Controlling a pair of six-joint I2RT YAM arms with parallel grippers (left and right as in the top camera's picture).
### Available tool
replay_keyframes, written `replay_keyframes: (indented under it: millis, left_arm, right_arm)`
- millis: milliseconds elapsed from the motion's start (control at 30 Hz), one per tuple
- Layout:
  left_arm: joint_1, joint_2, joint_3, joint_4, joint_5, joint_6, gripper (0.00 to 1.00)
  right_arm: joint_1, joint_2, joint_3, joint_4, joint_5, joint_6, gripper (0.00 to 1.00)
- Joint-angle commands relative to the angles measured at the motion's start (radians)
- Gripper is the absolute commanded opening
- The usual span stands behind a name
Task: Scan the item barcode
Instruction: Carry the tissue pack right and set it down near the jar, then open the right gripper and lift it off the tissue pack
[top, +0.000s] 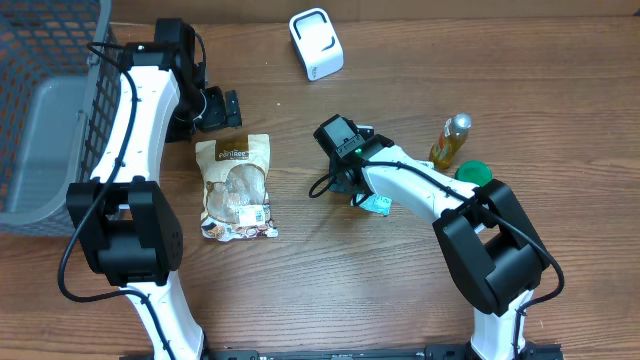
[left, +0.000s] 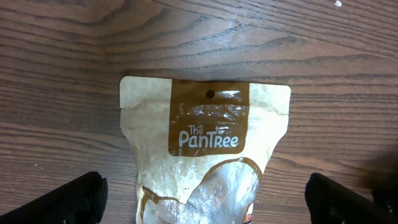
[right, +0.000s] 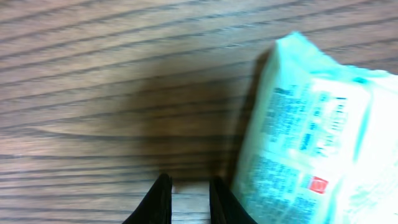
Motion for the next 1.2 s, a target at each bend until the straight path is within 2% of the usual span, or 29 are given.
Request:
replay_keyframes:
  millis: [0,400,667,733,900,1000,1167]
  left_arm:
    - [0.004,-0.026,0.017,0.001,0.007,0.001,1.0]
    - [0.004,-0.026,0.017,0.001,0.007,0.001,1.0]
    - [0.004,-0.026,0.017,0.001,0.007,0.001,1.0]
    - [0.004,-0.026,0.017,0.001,0.008,0.001,1.0]
    - [0.004,-0.026,0.017,0.001,0.007,0.001,1.0]
    - [0.004,-0.026,0.017,0.001,0.007,0.001,1.0]
    - [0.004,-0.026,0.017,0.001,0.007,0.001,1.0]
  right_arm:
    - [-0.003,0.0,0.018,-0.019,0.067,-0.005,0.17]
    - [-0.09,0.0,0.018,-0.113,0.055,0.001,0.16]
    - [-0.092,0.0,0.018,-0.116,0.055,0.003,0.18]
    - [-0.092,0.0,0.018,-0.116,0.054,0.003,0.25]
    - [-0.092,0.0,0.018,-0.116,0.054,0.003,0.33]
    - [-0.092,0.0,0.018,-0.116,0.054,0.003,0.46]
    - [-0.092,0.0,0.018,-0.117,0.039,0.003,0.49]
